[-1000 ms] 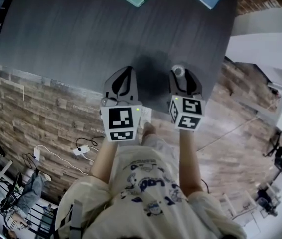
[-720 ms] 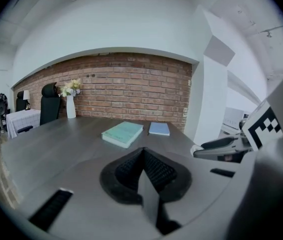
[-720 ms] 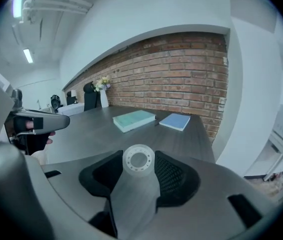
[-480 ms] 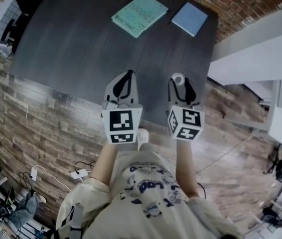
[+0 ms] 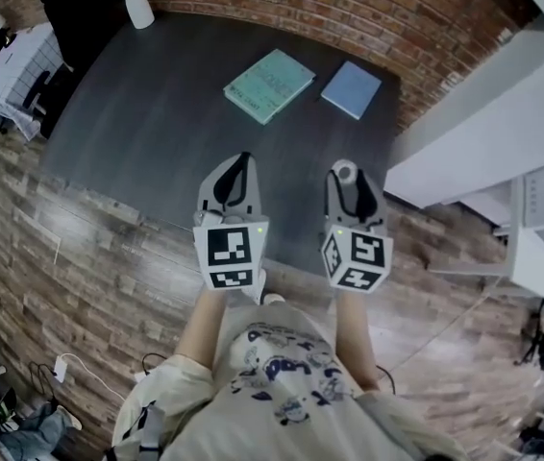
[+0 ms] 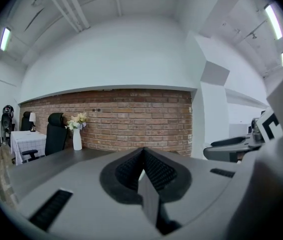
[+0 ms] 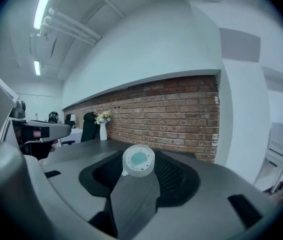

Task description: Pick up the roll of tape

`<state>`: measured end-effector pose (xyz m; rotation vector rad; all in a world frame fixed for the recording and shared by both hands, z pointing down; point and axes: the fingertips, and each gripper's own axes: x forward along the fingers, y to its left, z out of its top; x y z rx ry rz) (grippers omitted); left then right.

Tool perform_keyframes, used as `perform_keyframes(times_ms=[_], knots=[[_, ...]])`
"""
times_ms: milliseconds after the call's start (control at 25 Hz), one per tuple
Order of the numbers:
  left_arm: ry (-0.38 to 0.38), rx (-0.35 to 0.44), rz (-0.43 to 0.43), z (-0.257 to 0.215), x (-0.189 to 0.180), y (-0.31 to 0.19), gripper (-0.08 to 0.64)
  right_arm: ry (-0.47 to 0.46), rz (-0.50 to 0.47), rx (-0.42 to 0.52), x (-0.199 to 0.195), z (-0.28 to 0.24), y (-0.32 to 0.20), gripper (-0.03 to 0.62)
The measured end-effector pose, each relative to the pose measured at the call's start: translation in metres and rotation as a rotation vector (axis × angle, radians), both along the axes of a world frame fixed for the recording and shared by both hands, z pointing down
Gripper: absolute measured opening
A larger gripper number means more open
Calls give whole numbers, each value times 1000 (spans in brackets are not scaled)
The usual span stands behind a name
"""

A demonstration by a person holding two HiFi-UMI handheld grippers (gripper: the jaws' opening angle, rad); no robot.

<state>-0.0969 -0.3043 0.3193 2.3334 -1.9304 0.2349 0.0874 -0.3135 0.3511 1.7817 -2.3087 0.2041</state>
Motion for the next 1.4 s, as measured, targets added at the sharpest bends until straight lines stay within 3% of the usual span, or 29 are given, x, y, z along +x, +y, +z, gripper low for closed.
perform_keyframes(times_ms=[480,1400], knots=[[-10,96,-30,-42,-11,17,3,-11,-19,134,-6,-51,11,196],[-15,99,-24,-45,-2,21,3,-10,-14,175,2,-66,14,196]])
